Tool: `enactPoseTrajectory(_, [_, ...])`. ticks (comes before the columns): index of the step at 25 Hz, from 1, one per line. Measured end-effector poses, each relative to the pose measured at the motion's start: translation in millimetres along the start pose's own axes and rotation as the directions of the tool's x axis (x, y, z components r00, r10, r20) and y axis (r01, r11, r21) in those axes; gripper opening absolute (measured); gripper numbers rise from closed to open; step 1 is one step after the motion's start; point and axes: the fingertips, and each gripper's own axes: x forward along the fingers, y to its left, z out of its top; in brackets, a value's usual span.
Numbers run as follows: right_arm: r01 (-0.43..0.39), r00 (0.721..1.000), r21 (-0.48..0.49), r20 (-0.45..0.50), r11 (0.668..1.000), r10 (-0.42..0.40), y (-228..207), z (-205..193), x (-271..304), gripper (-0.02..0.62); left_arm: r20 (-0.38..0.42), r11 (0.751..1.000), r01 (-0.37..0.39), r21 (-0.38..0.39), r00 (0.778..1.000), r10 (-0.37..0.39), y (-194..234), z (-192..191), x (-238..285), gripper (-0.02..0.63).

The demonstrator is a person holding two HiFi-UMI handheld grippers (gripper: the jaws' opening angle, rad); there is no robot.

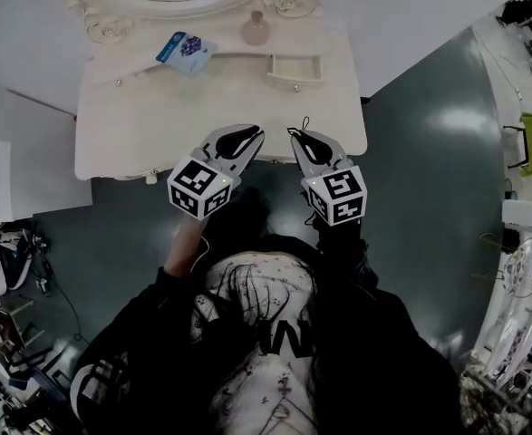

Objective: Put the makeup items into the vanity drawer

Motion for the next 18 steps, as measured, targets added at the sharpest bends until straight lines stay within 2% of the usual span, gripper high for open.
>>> enactPoseTrajectory(8, [0.059, 0.998, -0.013, -0.01, 0.998, -0.059, -17, 20, 25, 0.034, -0.006, 0.998, 0.066, -0.009, 0.998, -0.066, 32, 9, 20, 0.041])
enactPoseTrajectory(18, [0.089, 0.994, -0.022, -0.059, 0.996, -0.091, -28, 13, 30, 0.034, -0.008, 0.994, 0.097, -0.043, 0.995, -0.098, 42, 5, 32, 0.041])
